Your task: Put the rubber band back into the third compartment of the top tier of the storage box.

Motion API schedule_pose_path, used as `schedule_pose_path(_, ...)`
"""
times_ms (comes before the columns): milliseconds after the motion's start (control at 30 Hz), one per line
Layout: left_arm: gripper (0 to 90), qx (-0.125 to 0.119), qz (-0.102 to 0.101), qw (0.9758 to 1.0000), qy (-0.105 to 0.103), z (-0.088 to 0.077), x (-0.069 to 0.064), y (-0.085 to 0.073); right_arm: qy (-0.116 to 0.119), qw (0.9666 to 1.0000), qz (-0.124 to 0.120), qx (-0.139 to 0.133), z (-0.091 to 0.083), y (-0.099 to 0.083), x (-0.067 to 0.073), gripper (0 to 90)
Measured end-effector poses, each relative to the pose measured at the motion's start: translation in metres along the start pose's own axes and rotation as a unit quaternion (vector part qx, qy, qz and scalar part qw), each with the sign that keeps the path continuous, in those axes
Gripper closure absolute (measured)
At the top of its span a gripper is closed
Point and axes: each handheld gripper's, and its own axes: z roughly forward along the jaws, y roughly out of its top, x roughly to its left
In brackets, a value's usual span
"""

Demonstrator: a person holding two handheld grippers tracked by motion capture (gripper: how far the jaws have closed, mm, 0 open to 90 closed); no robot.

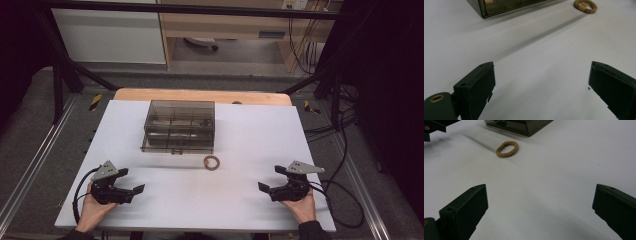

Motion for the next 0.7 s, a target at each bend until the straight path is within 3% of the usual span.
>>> schedule_pose_path(700,6.7,-0.002,-0.007,1.0000,0.000,0.000,0.001,0.000,0.002,0.9998,-0.015,0.015,0.020,0.012,0.013,0.7)
